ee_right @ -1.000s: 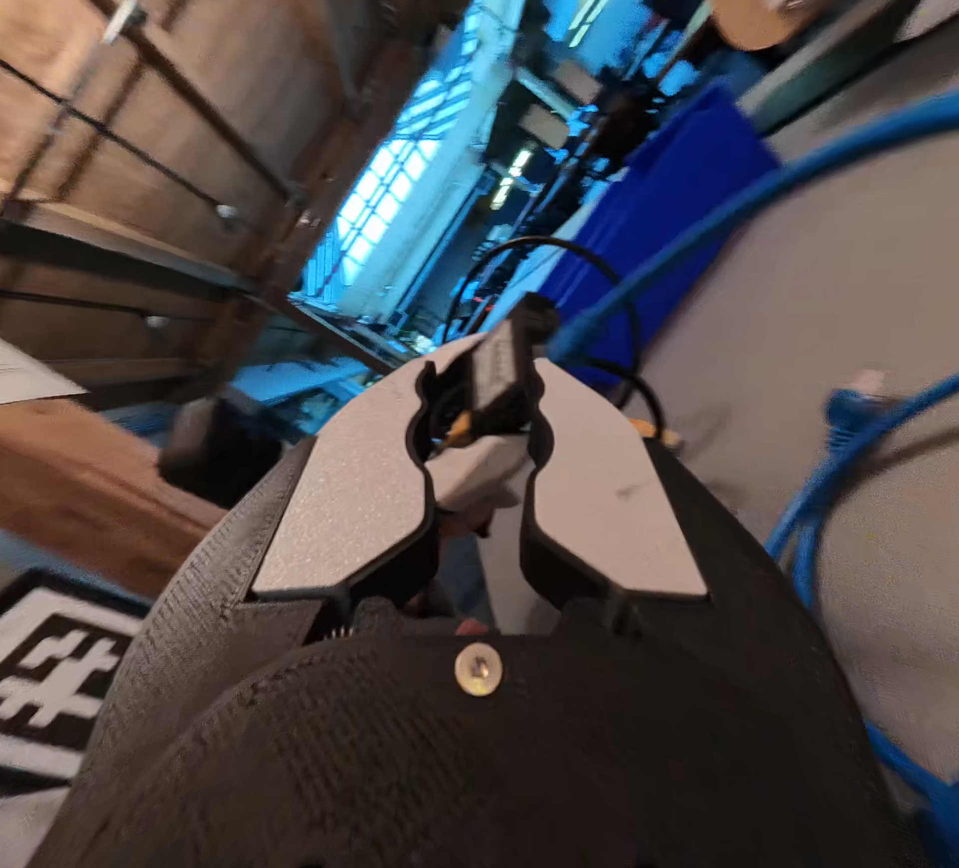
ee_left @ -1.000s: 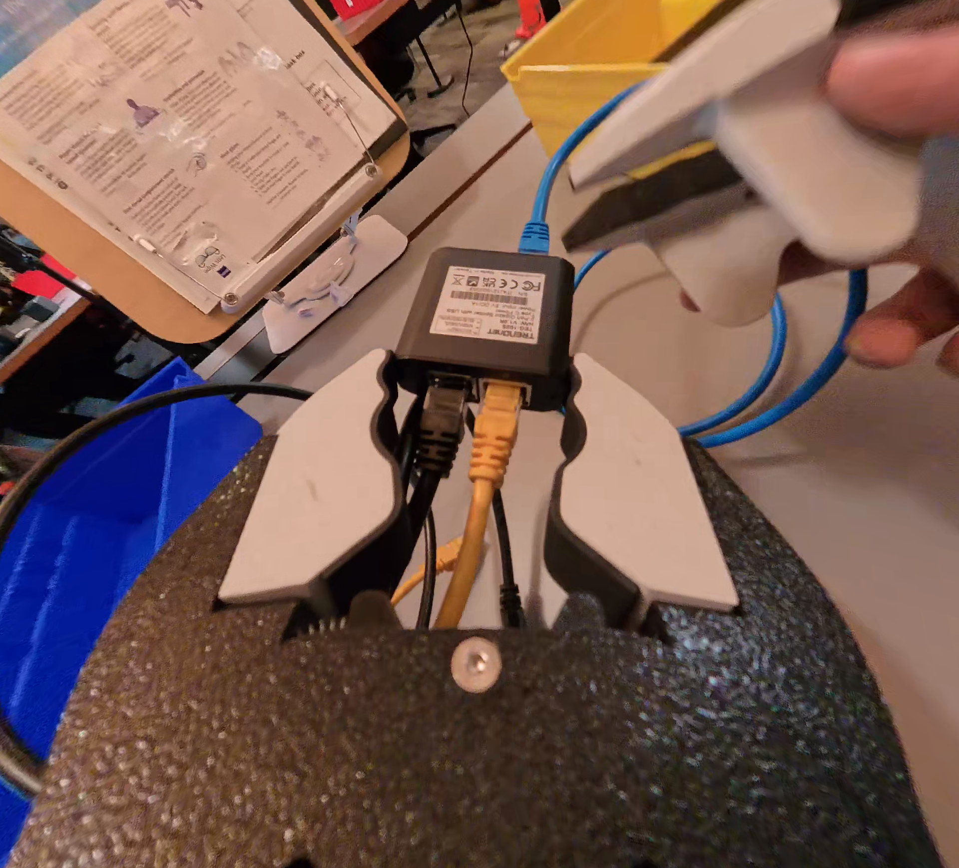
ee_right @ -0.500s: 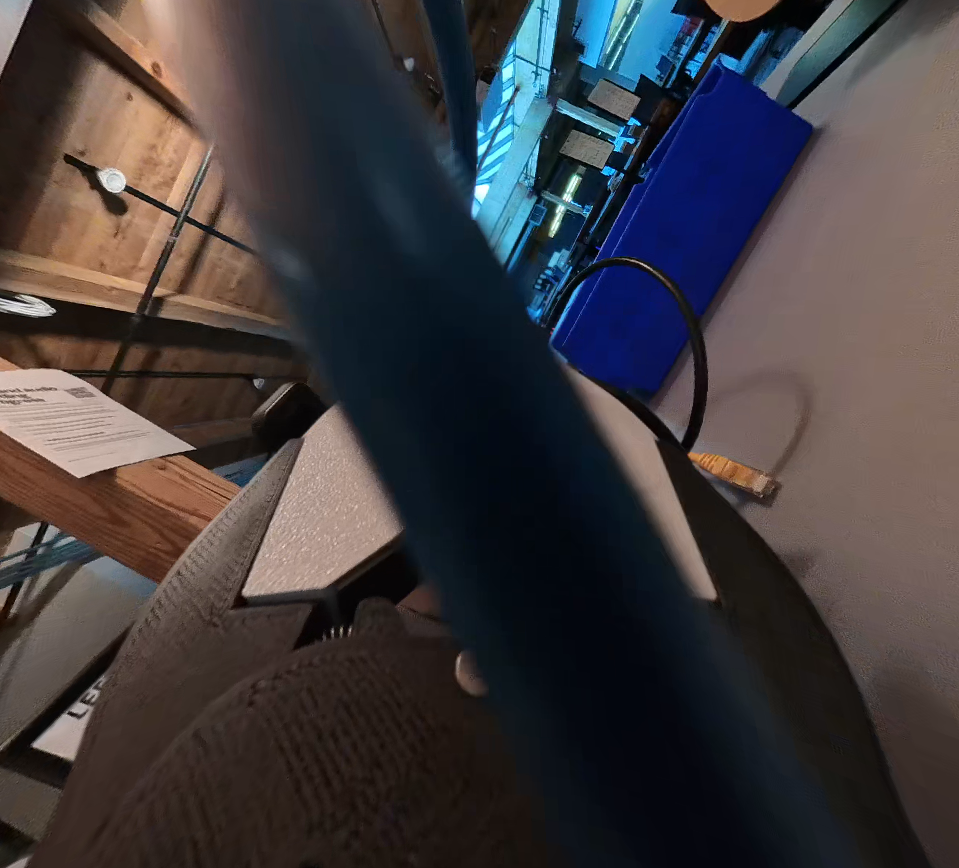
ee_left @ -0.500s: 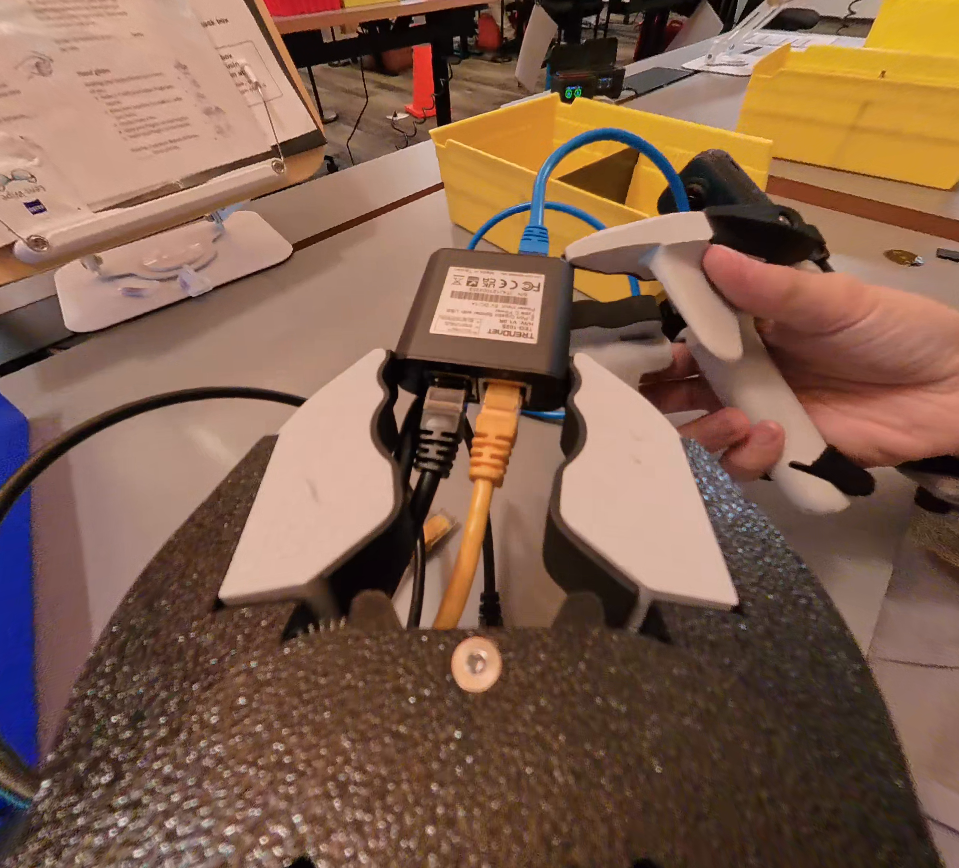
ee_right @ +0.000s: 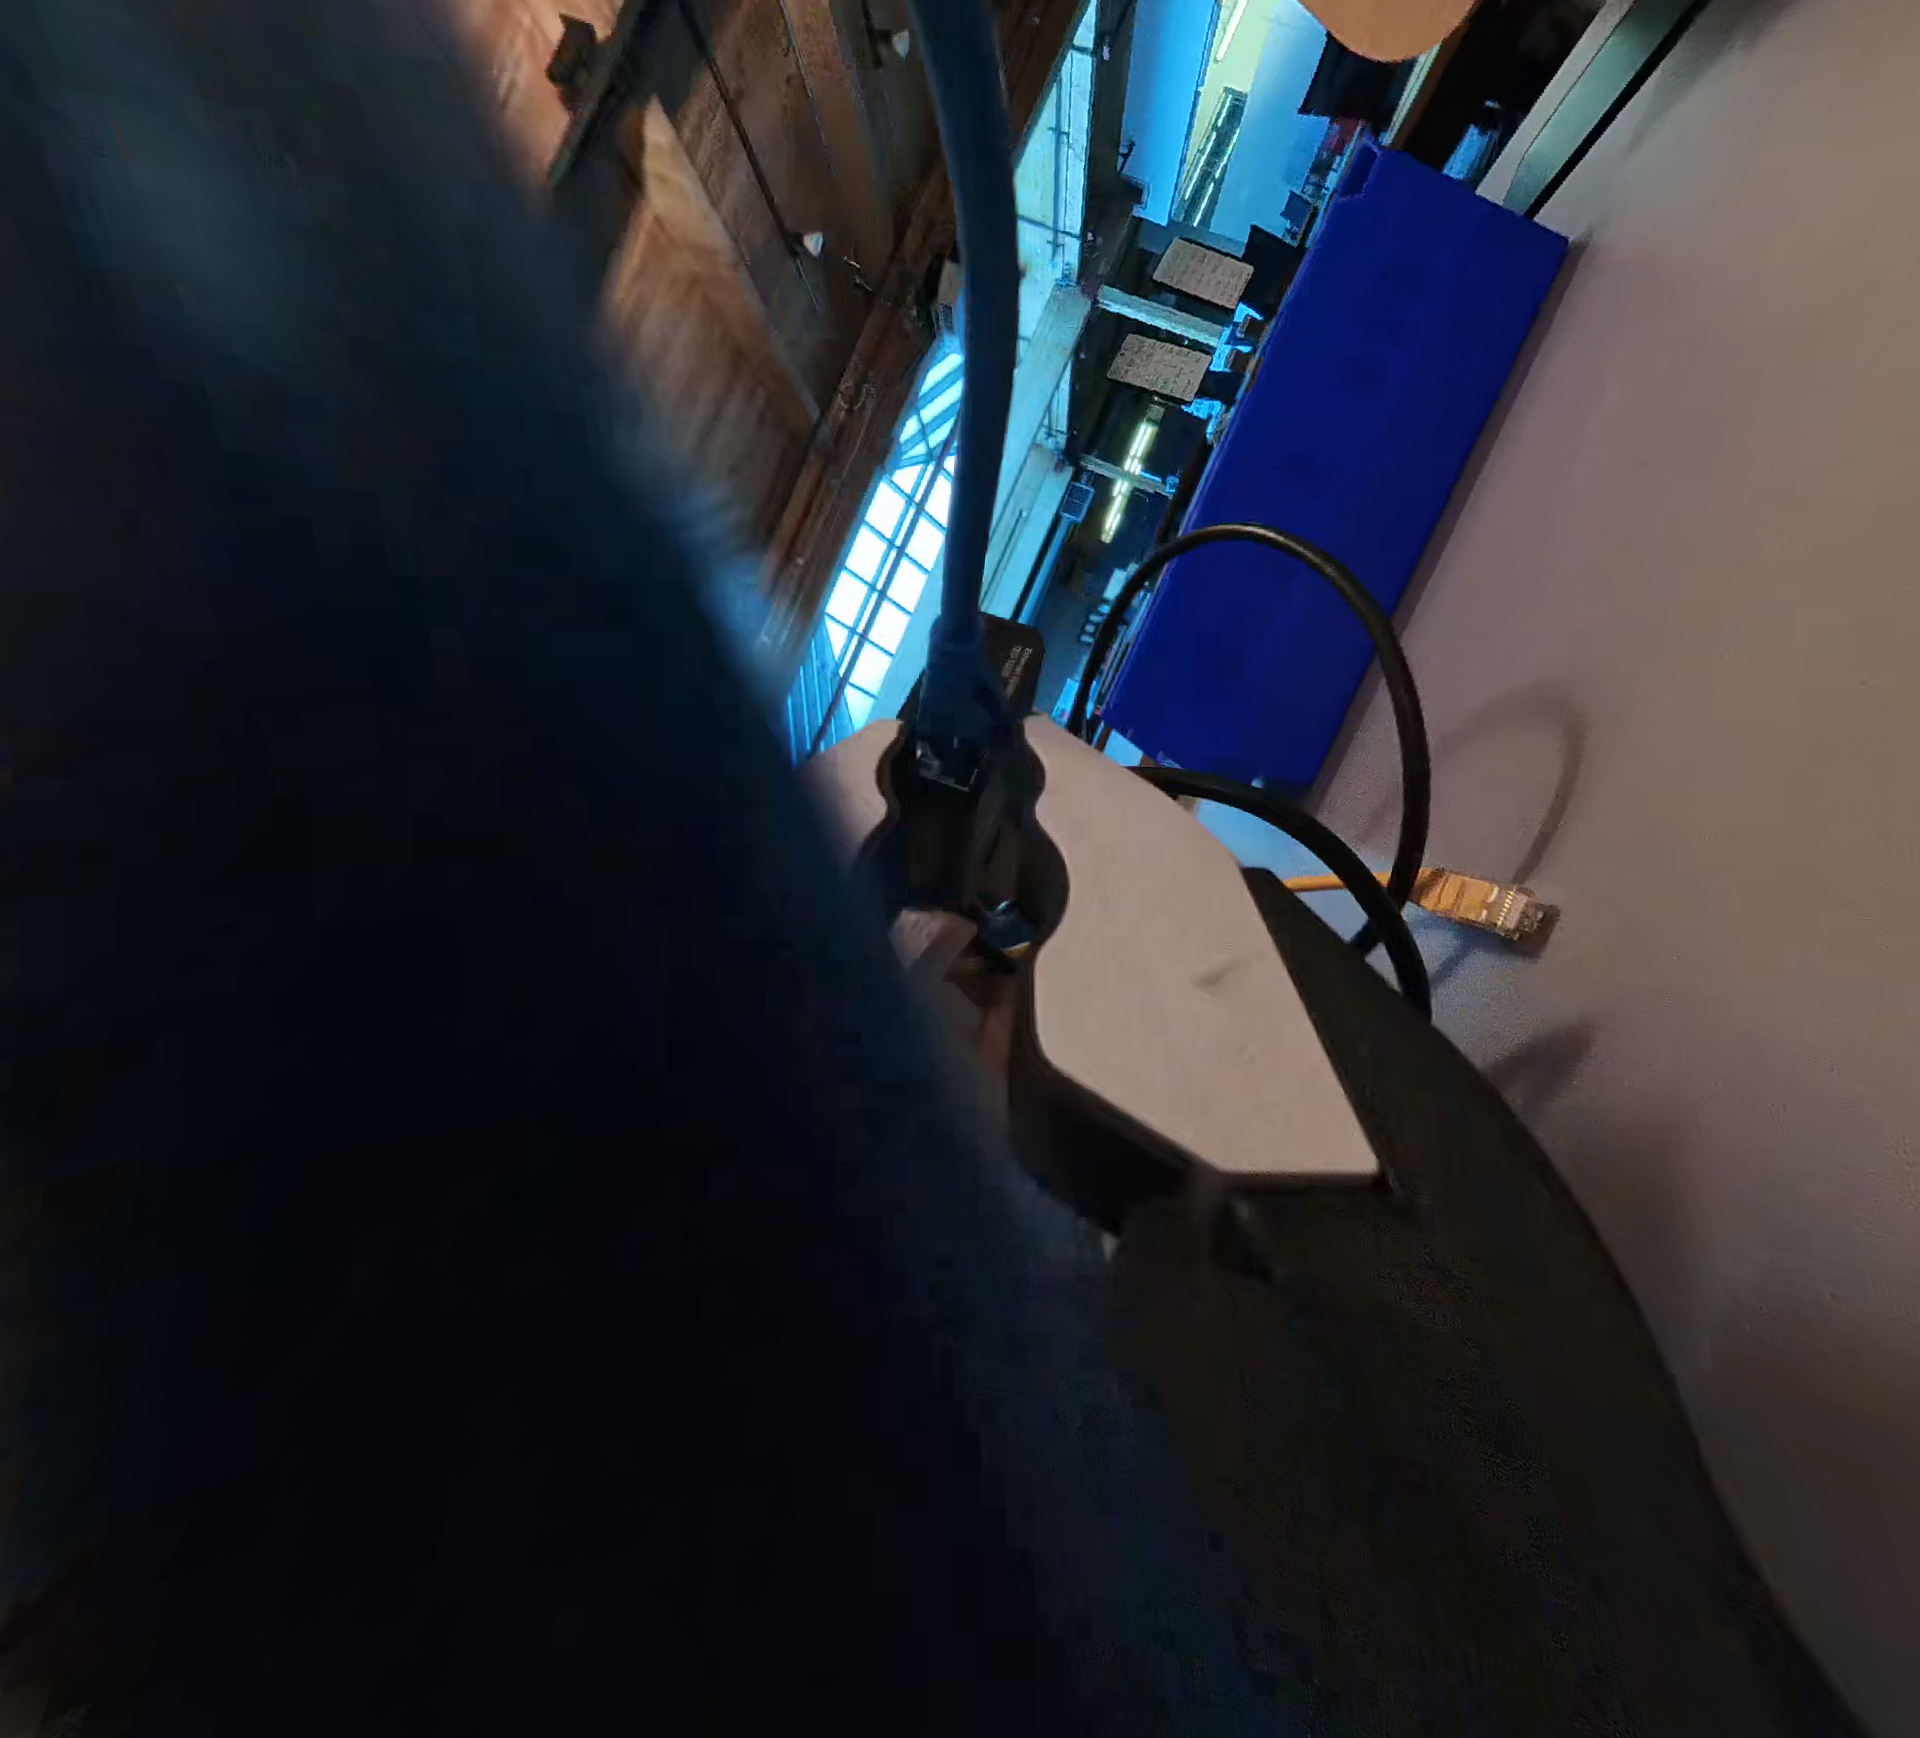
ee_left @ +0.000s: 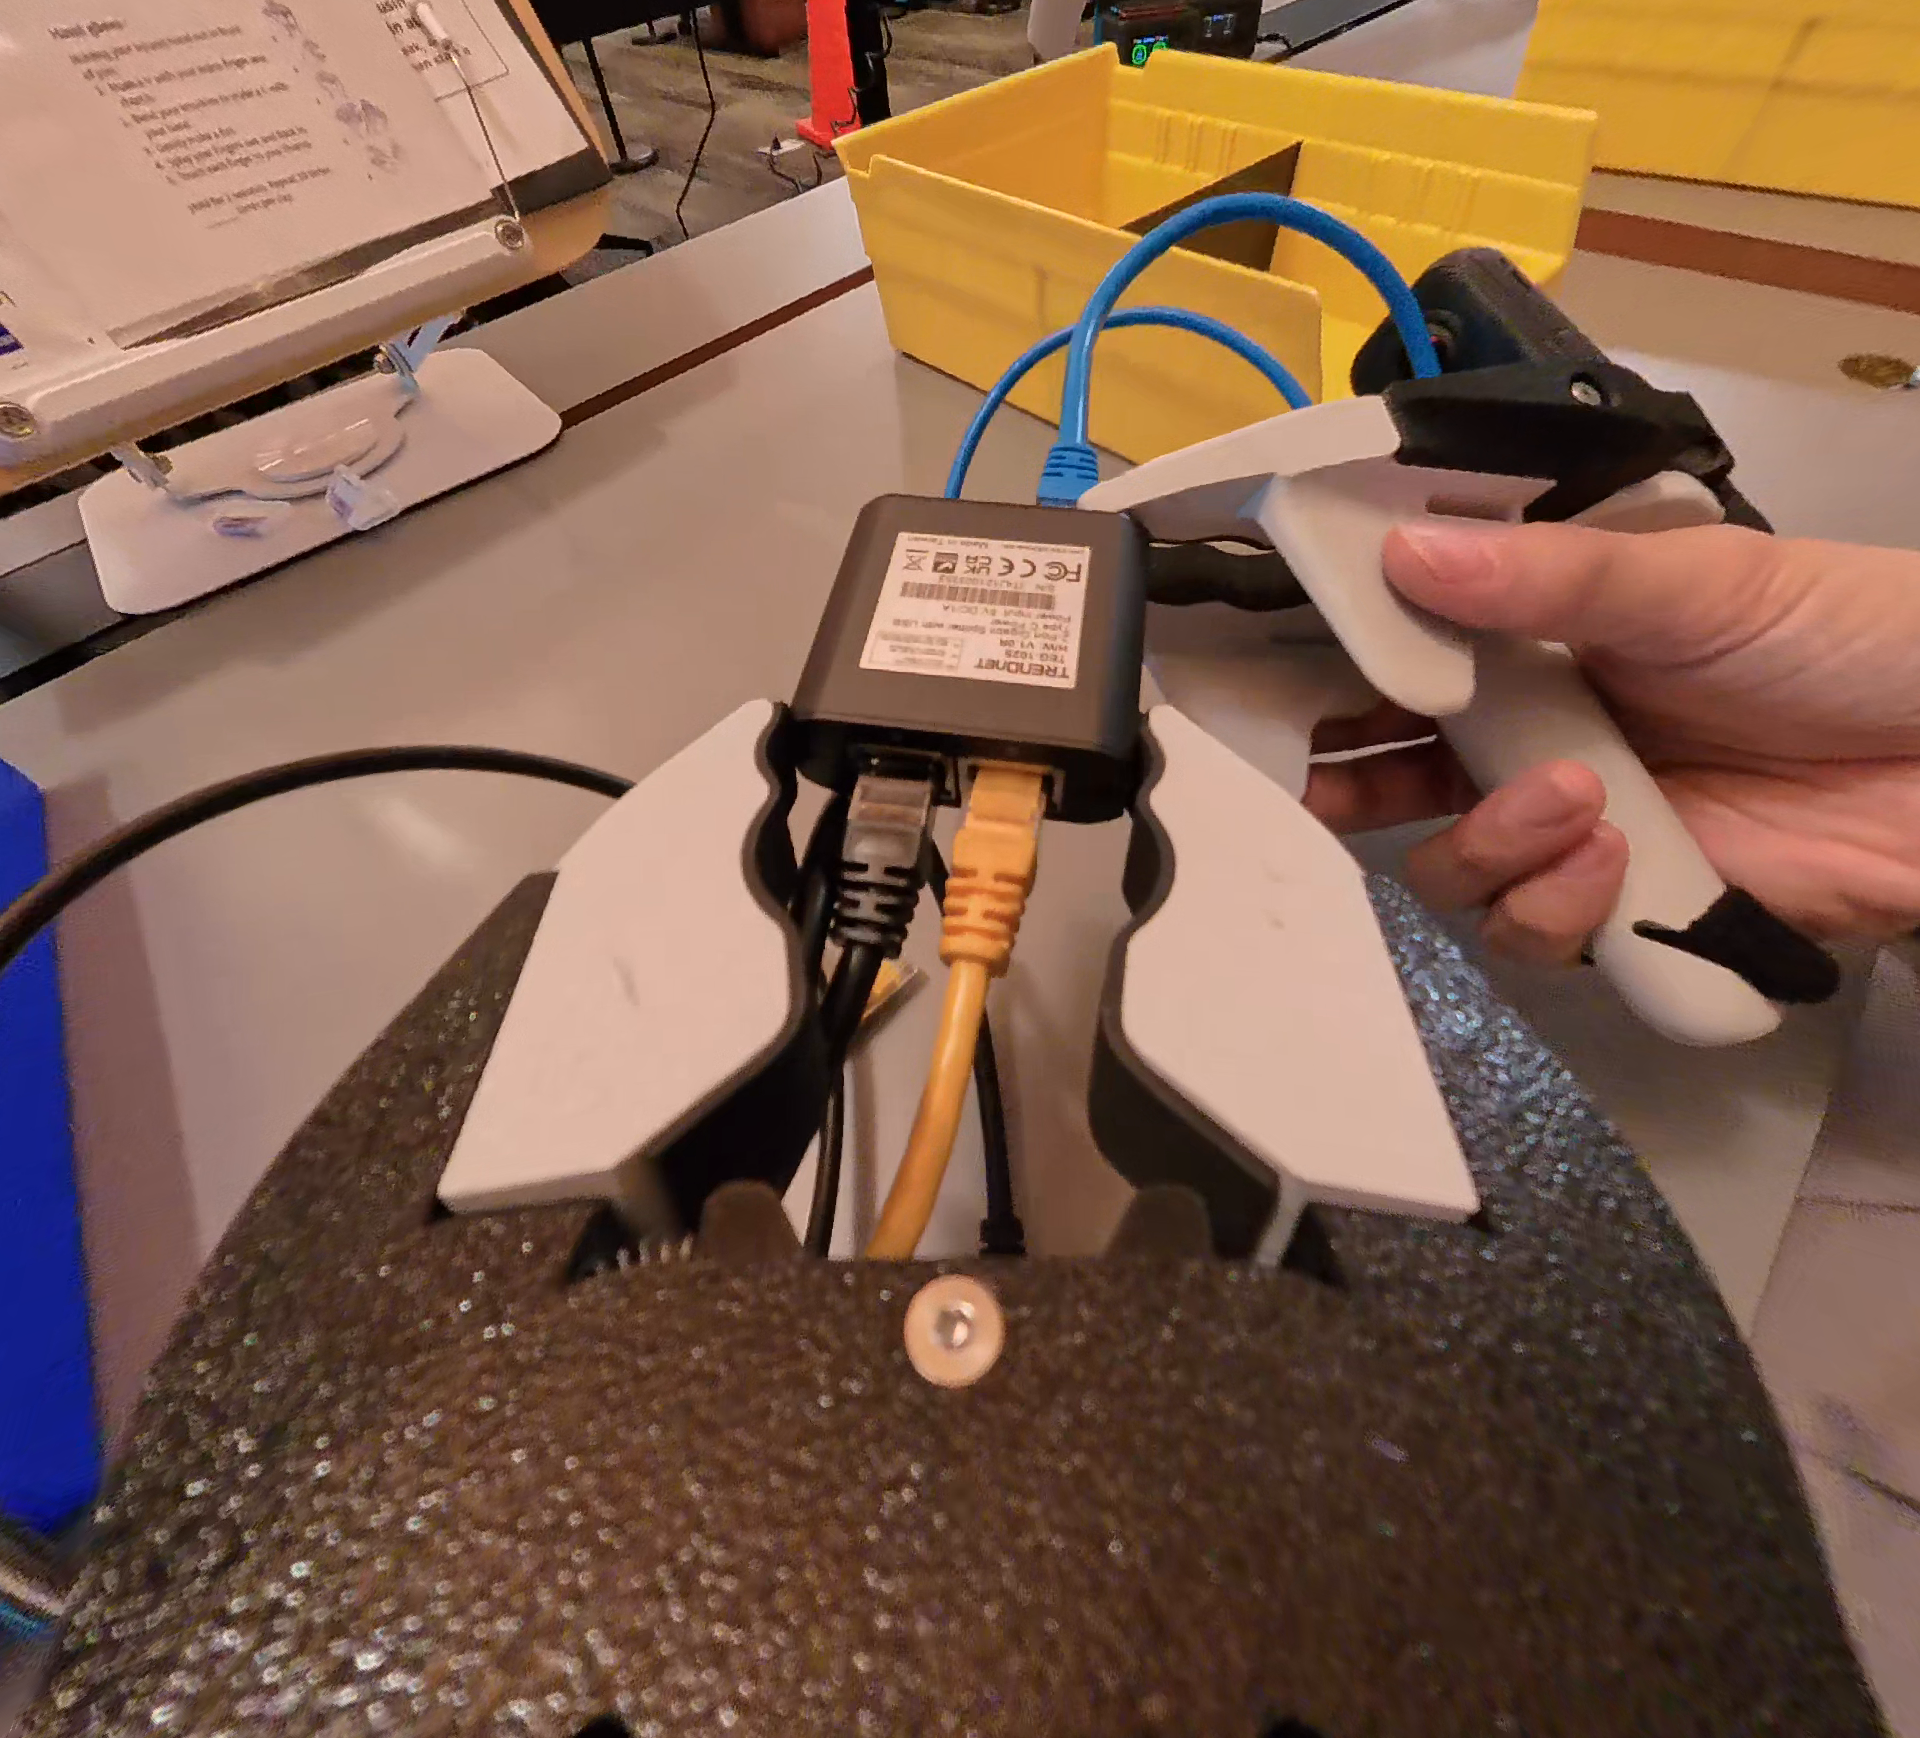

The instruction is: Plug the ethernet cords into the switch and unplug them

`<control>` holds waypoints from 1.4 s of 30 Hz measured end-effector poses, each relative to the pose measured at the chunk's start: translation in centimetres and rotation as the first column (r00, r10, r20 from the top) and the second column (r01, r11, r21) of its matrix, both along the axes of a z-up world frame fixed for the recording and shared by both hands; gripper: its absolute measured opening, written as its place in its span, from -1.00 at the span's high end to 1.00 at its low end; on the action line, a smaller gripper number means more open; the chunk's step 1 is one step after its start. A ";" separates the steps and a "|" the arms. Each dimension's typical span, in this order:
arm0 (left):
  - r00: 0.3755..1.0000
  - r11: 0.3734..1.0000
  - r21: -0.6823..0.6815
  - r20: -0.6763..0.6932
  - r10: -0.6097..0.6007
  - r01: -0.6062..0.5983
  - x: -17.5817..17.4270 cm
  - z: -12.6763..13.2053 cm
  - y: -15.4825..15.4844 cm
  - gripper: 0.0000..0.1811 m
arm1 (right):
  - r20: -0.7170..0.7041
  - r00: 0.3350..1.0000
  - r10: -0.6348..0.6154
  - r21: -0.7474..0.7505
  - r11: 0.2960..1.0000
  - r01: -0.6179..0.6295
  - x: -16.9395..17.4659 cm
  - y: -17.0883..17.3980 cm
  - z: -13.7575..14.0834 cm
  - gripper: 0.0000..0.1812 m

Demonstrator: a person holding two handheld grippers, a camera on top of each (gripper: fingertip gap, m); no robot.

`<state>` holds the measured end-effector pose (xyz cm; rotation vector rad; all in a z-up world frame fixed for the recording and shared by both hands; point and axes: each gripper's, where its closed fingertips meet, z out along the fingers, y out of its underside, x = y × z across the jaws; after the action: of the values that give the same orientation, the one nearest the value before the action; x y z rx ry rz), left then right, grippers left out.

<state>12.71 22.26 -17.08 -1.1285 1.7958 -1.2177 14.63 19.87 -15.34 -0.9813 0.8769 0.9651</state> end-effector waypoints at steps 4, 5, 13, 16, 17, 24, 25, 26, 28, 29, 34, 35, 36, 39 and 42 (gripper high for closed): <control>0.999 0.999 0.045 0.045 -0.017 0.015 -0.3 -0.8 0.0 0.33 | -0.023 0.999 -0.024 0.006 1.000 0.024 -0.4 0.0 -0.8 0.83; 0.999 0.998 0.060 0.047 -0.023 0.020 -0.2 -0.9 0.0 0.33 | -0.024 0.999 -0.040 0.002 0.999 0.040 -0.4 0.0 -0.9 0.83; 0.994 0.989 0.140 0.098 -0.054 0.040 -0.4 -1.8 -0.9 0.33 | 0.023 0.992 -0.124 -0.023 0.992 0.124 -0.7 -1.0 -1.8 0.81; 0.991 0.979 0.203 0.122 -0.053 0.028 -0.1 -2.0 -1.3 0.33 | 0.041 0.988 -0.148 -0.039 0.988 0.149 -0.5 -1.6 -2.2 0.83; 0.990 0.976 0.219 0.130 -0.046 0.016 0.0 -2.1 -1.4 0.33 | 0.043 0.987 -0.155 -0.045 0.987 0.156 -0.3 -1.7 -2.3 0.84; 0.989 0.976 0.215 0.148 0.015 -0.047 0.2 -2.2 -1.9 0.33 | 0.084 0.986 -0.144 -0.043 0.988 0.148 0.0 -2.1 -2.3 0.85; 0.987 0.975 0.214 0.158 0.021 -0.055 0.2 -2.2 -1.9 0.33 | 0.092 0.987 -0.132 -0.040 0.990 0.136 -0.1 -2.2 -2.3 0.85; 0.985 0.974 0.219 0.171 0.027 -0.065 0.1 -2.2 -1.9 0.33 | 0.097 0.988 -0.120 -0.035 0.992 0.124 -0.2 -2.1 -2.1 0.85; 0.981 0.971 0.226 0.189 0.034 -0.077 0.0 -2.1 -1.8 0.33 | 0.145 0.984 -0.107 -0.029 0.993 0.113 -0.4 -2.1 -1.8 0.85; 0.981 0.974 0.213 0.192 0.036 -0.077 0.0 -2.0 -1.9 0.33 | 0.165 0.981 -0.104 -0.032 0.993 0.110 -0.4 -2.1 -1.7 0.85; 0.970 0.984 0.145 0.231 0.070 -0.105 0.1 -1.6 -2.4 0.34 | 0.249 0.963 -0.102 -0.033 0.993 0.114 -0.3 -2.4 -0.9 0.86; 0.967 0.983 0.142 0.239 0.083 -0.120 0.0 -1.5 -2.3 0.34 | 0.257 0.961 -0.099 -0.027 0.994 0.110 -0.4 -2.4 -0.7 0.86; 0.964 0.980 0.149 0.248 0.095 -0.135 0.0 -1.4 -2.2 0.34 | 0.270 0.958 -0.094 -0.027 0.994 0.105 -0.4 -2.3 -0.6 0.86; 0.955 0.972 0.158 0.268 0.129 -0.176 -0.1 -1.1 -1.9 0.34 | 0.293 0.953 -0.077 -0.029 0.996 0.089 -0.4 -2.0 -0.4 0.86; 0.935 0.934 0.263 0.320 0.152 -0.242 -0.3 -0.8 -1.3 0.34 | 0.297 0.953 -0.056 -0.013 0.998 0.063 -0.6 -1.6 -0.2 0.86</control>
<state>12.40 20.95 -17.88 -0.8780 1.5332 -0.9025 14.01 18.24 -15.53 -1.0804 0.6616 0.7339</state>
